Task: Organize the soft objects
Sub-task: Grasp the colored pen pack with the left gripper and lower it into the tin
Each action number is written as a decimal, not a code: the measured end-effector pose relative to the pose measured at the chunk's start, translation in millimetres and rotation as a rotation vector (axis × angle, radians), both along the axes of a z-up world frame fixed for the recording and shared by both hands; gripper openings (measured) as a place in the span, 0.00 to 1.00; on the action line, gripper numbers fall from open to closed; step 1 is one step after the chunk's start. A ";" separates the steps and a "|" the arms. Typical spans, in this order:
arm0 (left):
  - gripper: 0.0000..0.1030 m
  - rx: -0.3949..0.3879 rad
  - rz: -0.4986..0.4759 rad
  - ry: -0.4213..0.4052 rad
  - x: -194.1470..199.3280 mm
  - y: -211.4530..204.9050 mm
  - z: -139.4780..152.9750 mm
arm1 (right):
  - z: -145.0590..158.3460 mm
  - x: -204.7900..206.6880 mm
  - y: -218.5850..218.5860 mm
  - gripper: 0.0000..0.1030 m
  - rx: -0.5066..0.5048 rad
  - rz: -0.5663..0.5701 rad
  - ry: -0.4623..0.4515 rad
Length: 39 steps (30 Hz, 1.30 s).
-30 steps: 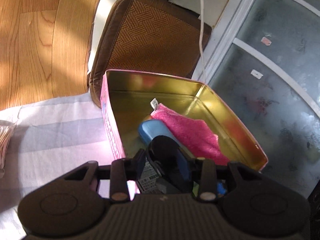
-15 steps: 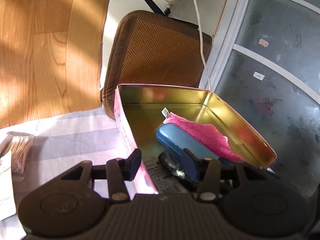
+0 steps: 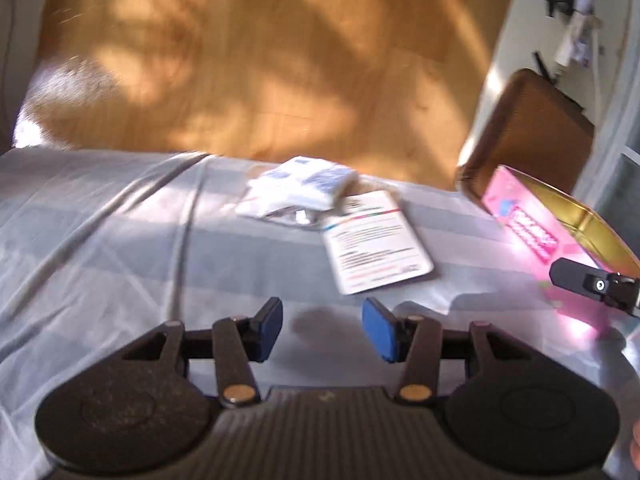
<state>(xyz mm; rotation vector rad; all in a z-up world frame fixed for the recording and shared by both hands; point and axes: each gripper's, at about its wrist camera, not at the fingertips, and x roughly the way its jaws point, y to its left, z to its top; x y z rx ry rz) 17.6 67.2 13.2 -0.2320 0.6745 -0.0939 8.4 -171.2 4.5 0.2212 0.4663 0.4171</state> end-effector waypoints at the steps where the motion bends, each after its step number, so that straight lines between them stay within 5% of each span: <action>1: 0.44 -0.013 0.019 0.005 -0.9 9.0 -3.8 | -3.9 7.6 11.1 0.42 0.006 0.017 0.017; 8: 0.43 -0.072 0.024 -0.070 -8.9 25.0 -7.3 | -20.7 67.6 58.0 0.42 0.070 0.035 0.186; 10: 0.43 -0.088 0.024 -0.067 -8.4 26.1 -7.5 | -24.9 74.8 63.2 0.36 0.070 0.042 0.217; 11: 0.43 -0.098 0.026 -0.067 -8.9 26.9 -8.2 | -26.5 76.9 66.6 0.23 0.065 0.050 0.227; 14: 0.45 -0.129 0.035 -0.066 -8.2 31.1 -9.1 | -18.6 65.2 70.3 0.19 0.032 0.055 0.182; 18: 0.45 -0.161 0.041 -0.056 -8.9 35.4 -10.5 | 2.1 28.6 68.9 0.16 -0.164 0.069 0.025; 23: 0.47 -0.180 0.032 -0.051 -9.0 37.5 -11.0 | 6.6 -43.8 71.0 0.14 -0.586 0.118 -0.285; 28: 0.47 -0.179 0.008 -0.051 -10.0 35.0 -10.4 | -15.6 -83.0 75.7 0.15 -0.749 0.244 -0.347; 31: 0.47 -0.187 -0.026 -0.041 -9.5 33.3 -10.7 | -20.2 -82.5 76.8 0.31 -0.685 0.276 -0.265; 32: 0.47 -0.191 -0.042 -0.035 -9.5 32.1 -10.7 | -19.5 -82.2 73.4 0.43 -0.644 0.272 -0.235; 37: 0.47 -0.247 -0.113 0.004 -16.1 22.7 -9.6 | -14.8 -83.5 47.8 0.55 -0.454 0.248 -0.135; 39: 0.47 -0.299 -0.144 0.031 -17.4 14.1 -9.2 | -15.2 -79.1 40.7 0.70 -0.414 0.220 -0.113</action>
